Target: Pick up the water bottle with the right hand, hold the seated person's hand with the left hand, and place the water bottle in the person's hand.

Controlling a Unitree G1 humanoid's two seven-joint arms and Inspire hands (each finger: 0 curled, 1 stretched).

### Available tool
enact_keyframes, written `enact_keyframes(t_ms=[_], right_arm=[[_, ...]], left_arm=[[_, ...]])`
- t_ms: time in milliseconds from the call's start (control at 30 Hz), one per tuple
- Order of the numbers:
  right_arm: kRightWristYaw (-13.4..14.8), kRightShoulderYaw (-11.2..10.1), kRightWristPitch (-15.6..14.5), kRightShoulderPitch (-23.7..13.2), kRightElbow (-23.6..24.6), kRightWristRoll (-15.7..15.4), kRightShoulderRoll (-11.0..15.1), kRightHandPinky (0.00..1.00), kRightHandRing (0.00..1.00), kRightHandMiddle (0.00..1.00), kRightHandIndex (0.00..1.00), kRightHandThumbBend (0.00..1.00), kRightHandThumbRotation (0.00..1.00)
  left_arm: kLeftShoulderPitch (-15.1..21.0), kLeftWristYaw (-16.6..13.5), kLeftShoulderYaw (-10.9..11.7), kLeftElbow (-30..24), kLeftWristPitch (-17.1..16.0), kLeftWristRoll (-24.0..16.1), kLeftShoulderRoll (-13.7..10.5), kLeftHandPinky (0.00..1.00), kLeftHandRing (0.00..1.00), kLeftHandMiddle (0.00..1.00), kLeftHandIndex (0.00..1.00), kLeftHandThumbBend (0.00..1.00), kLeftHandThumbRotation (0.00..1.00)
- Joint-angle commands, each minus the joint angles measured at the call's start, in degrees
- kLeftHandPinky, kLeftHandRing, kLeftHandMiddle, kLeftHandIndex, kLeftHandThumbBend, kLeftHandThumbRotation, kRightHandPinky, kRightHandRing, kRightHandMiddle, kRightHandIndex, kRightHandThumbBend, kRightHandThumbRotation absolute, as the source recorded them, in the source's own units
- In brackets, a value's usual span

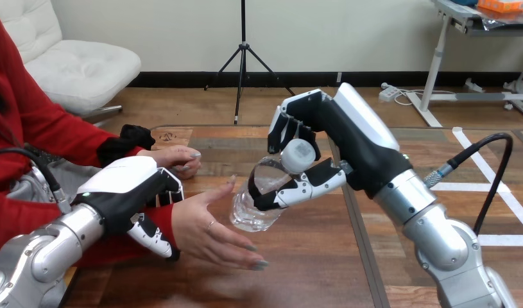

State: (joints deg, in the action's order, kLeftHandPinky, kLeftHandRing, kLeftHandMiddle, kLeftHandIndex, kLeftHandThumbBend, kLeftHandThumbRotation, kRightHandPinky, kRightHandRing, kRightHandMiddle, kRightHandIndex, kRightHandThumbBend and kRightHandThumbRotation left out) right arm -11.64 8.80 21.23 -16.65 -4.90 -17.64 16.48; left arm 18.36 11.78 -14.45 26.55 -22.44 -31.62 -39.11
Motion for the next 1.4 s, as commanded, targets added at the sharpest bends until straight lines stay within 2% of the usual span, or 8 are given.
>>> enact_keyframes(t_ms=[0,200,300,500,900,1367], right_arm=[[1.53,-0.81,0.80,-5.56,2.16,0.61,-0.97,0.11,0.15,0.21,0.26,0.95,0.09],[0.64,-1.11,0.43,-5.75,2.02,1.62,-1.27,0.10,0.15,0.21,0.26,0.95,0.08],[0.74,-1.18,1.48,-6.10,1.10,1.98,-1.36,0.10,0.15,0.21,0.26,0.95,0.07],[0.88,-1.12,1.10,-6.35,1.14,1.60,-1.42,0.10,0.15,0.21,0.27,0.95,0.07],[0.80,-0.67,1.43,-7.09,-0.56,2.66,-2.16,0.10,0.15,0.21,0.27,0.95,0.06],[2.05,0.71,2.44,-7.53,-1.93,1.30,-3.36,0.10,0.14,0.21,0.27,0.95,0.08]], left_arm=[[6.42,-1.12,0.94,-3.02,-2.01,1.24,1.93,0.24,0.30,0.37,0.37,0.87,0.00],[7.02,-2.09,1.09,-1.49,-4.40,1.89,2.50,0.23,0.29,0.36,0.36,0.88,0.00],[7.15,-2.22,1.00,-2.08,-4.43,1.21,2.42,0.23,0.29,0.35,0.36,0.88,0.00],[7.75,-2.35,1.06,-1.33,-5.48,1.23,2.58,0.23,0.29,0.36,0.36,0.87,0.00],[8.29,-1.02,1.28,-3.49,-3.83,1.34,3.11,0.24,0.30,0.37,0.36,0.85,0.00],[9.54,-0.73,1.09,-3.75,-3.64,1.35,3.97,0.24,0.30,0.37,0.36,0.84,0.00]])
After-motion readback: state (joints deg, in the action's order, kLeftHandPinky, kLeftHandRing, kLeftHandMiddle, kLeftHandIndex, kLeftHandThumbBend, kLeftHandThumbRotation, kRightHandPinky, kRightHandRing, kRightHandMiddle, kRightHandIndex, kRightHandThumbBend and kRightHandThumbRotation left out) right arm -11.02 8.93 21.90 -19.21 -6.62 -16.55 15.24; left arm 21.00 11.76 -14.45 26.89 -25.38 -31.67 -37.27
